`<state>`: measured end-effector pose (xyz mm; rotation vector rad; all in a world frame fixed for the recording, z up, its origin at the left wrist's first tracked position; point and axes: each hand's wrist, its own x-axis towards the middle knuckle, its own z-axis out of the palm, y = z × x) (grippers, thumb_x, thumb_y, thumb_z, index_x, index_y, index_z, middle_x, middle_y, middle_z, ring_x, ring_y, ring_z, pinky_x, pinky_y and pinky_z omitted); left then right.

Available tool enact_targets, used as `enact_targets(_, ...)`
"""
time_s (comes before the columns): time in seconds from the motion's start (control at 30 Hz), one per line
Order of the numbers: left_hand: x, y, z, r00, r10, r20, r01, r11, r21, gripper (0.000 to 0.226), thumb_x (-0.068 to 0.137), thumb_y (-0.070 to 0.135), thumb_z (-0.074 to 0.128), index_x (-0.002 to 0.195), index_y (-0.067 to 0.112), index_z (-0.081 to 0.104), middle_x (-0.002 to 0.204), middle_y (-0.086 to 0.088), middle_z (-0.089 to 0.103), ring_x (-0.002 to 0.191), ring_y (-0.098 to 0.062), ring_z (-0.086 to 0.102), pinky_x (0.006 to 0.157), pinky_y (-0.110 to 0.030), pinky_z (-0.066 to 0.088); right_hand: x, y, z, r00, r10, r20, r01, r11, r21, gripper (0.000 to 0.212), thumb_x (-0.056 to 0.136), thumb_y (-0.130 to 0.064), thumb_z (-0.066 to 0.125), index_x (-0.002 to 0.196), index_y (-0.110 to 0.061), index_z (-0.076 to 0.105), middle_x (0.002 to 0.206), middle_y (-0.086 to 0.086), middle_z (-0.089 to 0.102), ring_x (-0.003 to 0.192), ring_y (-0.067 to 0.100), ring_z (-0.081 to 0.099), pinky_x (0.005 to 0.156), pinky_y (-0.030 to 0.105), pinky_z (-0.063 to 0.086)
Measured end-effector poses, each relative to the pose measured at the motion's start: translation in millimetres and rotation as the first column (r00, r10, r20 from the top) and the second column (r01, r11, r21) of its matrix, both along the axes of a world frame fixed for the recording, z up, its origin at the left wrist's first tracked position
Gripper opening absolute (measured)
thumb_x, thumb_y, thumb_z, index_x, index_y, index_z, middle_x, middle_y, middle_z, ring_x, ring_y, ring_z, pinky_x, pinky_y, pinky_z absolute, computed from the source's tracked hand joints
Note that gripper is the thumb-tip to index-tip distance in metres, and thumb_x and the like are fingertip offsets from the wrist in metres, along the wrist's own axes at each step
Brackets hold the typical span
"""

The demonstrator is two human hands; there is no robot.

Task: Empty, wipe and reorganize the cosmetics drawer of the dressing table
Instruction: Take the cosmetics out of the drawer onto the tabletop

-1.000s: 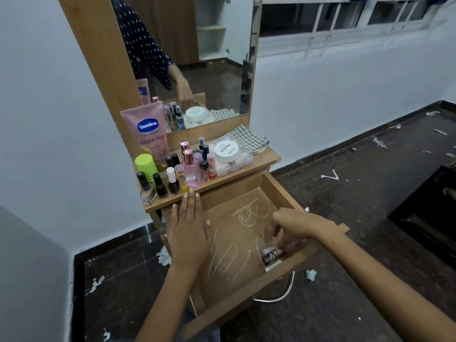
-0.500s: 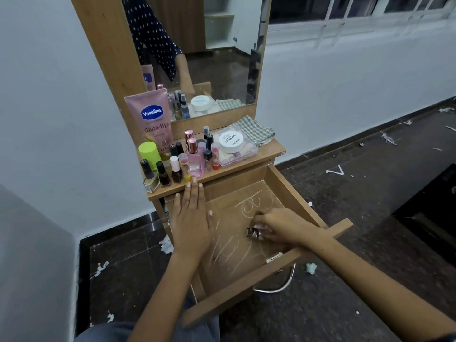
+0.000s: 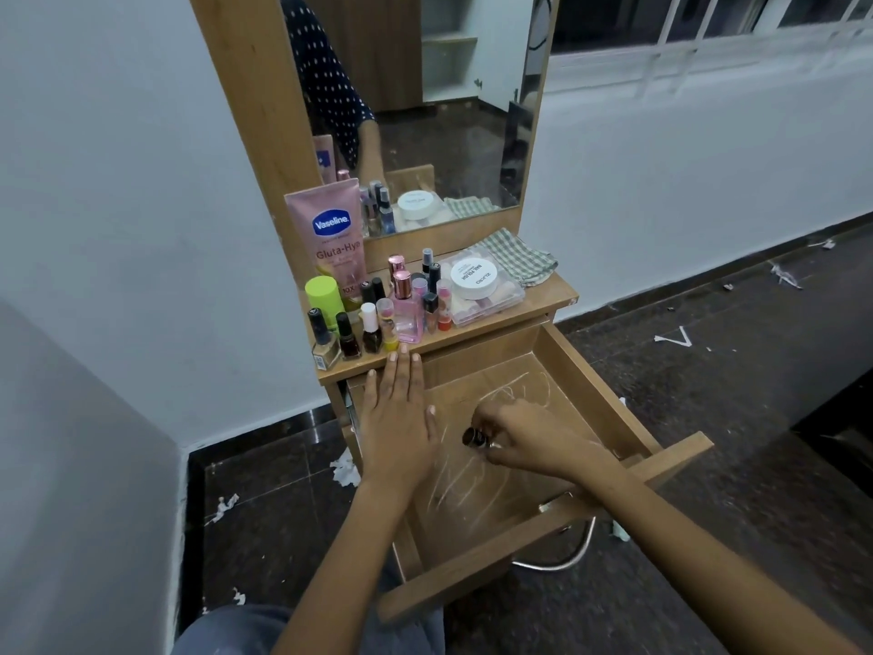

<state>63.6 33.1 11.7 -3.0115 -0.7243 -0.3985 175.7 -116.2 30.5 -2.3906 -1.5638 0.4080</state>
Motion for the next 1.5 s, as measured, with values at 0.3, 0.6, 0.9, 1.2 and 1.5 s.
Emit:
enact_targets(0.3,-30,3,33,0.939,-0.229,0.256,0.251,0.966,-0.058,0.066,0.075,0.007,0.066,0.138,0.015,0.048,0.131,-0.002,0.058,0.124,-0.019,0.051,0.112,-0.037,0.021,-10,33,58,0.963,-0.111,-0.246,0.197,0.912,0.36,0.033,0.073,-0.022,0.079,0.103,-0.021,0.065,0.091,-0.008,0.067,0.079,0.002,0.06,0.066,0.014,0.047)
enact_targets(0.6,-56,25,58,0.8,0.063,0.596,0.093,0.969,-0.228,0.028,0.083,0.038,0.067,0.107,0.024,0.07,0.09,0.009,0.063,0.085,-0.011,0.054,0.078,-0.023,0.031,-47,72,77,0.852,0.096,-0.515,0.307,0.704,0.64,0.04,0.062,-0.011,0.087,0.094,-0.01,0.064,0.086,-0.001,0.072,0.079,0.005,0.069,0.072,0.016,0.054)
enact_targets(0.9,-82,85,76,0.578,0.469,0.667,0.076,0.783,-0.617,0.021,0.081,0.031,0.071,0.101,0.023,0.07,0.086,0.019,0.063,0.084,0.001,0.058,0.072,-0.012,0.04,-47,52,-3,0.974,-0.172,-0.148,0.226,0.685,0.693,0.003,0.083,-0.021,0.071,0.083,-0.02,0.068,0.075,-0.013,0.067,0.068,-0.002,0.062,0.061,0.019,0.053)
enact_targets(1.2,-48,164,71,0.789,0.338,0.514,-0.004,0.839,-0.545,0.018,0.08,0.025,0.075,0.094,0.015,0.069,0.081,0.008,0.064,0.073,-0.003,0.059,0.067,-0.019,0.048,-43,55,-30,0.979,-0.158,-0.129,0.203,0.77,0.605,0.015,0.08,-0.016,0.075,0.08,-0.028,0.066,0.07,-0.019,0.064,0.064,-0.004,0.062,0.058,0.019,0.052)
enact_targets(1.5,-5,187,87,0.894,0.155,0.42,0.026,0.919,-0.394,0.022,0.079,0.013,0.075,0.1,0.009,0.073,0.089,-0.008,0.064,0.079,-0.02,0.06,0.073,-0.029,0.05,-41,58,-38,0.976,-0.13,-0.173,0.204,0.812,0.547,0.009,0.082,-0.025,0.069,0.083,-0.033,0.065,0.072,-0.021,0.064,0.069,-0.003,0.063,0.06,0.018,0.053)
